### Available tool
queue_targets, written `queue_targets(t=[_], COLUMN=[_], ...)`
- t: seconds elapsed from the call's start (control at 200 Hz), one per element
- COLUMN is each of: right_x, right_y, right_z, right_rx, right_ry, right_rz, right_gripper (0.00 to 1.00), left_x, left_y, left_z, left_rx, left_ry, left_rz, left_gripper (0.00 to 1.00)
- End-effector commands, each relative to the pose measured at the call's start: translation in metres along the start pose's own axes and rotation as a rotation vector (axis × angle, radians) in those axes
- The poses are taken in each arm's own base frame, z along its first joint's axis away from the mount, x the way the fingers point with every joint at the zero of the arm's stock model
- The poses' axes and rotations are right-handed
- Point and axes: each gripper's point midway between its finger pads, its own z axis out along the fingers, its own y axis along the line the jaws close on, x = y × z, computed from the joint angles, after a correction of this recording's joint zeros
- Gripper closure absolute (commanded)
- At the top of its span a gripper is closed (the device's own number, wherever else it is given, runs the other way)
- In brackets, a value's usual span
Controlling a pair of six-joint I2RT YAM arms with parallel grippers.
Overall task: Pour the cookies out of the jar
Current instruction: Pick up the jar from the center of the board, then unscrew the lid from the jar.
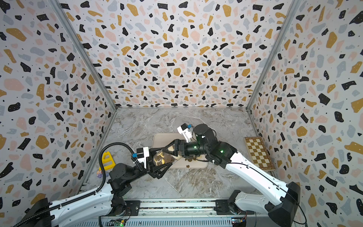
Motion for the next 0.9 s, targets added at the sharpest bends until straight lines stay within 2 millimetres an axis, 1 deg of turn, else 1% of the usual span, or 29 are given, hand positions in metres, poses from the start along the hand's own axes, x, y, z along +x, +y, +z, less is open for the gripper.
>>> queue_targets(t=[0.0,0.105,0.19,0.28,0.345,0.405,0.476,0.581,0.636,0.731,0.821,0.826,0.836,0.856,0.891], right_x=[-0.018,-0.006,0.006,0.012,0.014,0.016,0.021,0.026,0.026,0.025,0.023,0.023,0.023,0.022,0.021], right_y=[0.026,0.019,0.021,0.022,0.021,0.015,0.013,0.015,0.018,0.025,0.032,0.033,0.033,0.035,0.039], right_z=[-0.021,-0.008,0.005,0.013,0.017,0.019,0.021,0.025,0.025,0.025,0.024,0.024,0.024,0.023,0.022], right_rx=[-0.044,-0.043,-0.064,-0.063,-0.055,-0.035,-0.039,-0.053,-0.067,-0.096,-0.122,-0.124,-0.126,-0.131,-0.144], right_ry=[-0.067,-0.021,0.014,0.032,0.039,0.044,0.051,0.060,0.059,0.058,0.055,0.054,0.054,0.051,0.045], right_rz=[-0.060,-0.030,-0.030,-0.032,-0.032,-0.024,-0.015,-0.013,-0.012,-0.017,-0.023,-0.023,-0.024,-0.025,-0.027], right_gripper=[0.01,0.01,0.01,0.00,0.00,0.00,0.00,0.00,0.04,0.15,0.32,0.33,0.35,0.40,0.47], left_x=[-0.017,-0.023,-0.027,-0.026,-0.027,-0.029,-0.032,-0.035,-0.035,-0.034,-0.035,-0.035,-0.035,-0.036,-0.038], left_y=[0.001,0.003,0.002,0.001,0.001,0.001,0.001,0.001,0.001,0.000,0.005,0.005,0.005,0.006,0.008], left_z=[-0.006,-0.010,-0.008,-0.006,-0.005,-0.006,-0.007,-0.006,-0.005,-0.001,0.000,0.000,0.000,0.000,-0.002], left_rx=[-0.035,-0.055,-0.052,-0.046,-0.042,-0.045,-0.050,-0.053,-0.049,-0.042,-0.064,-0.065,-0.067,-0.073,-0.083], left_ry=[-0.064,-0.079,-0.081,-0.074,-0.079,-0.086,-0.095,-0.098,-0.096,-0.091,-0.093,-0.093,-0.095,-0.101,-0.116], left_rz=[0.059,0.085,0.093,0.094,0.093,0.095,0.103,0.120,0.120,0.111,0.099,0.099,0.097,0.091,0.081], left_gripper=[1.00,1.00,1.00,1.00,1.00,1.00,1.00,1.00,1.00,1.00,1.00,1.00,0.96,0.85,0.62])
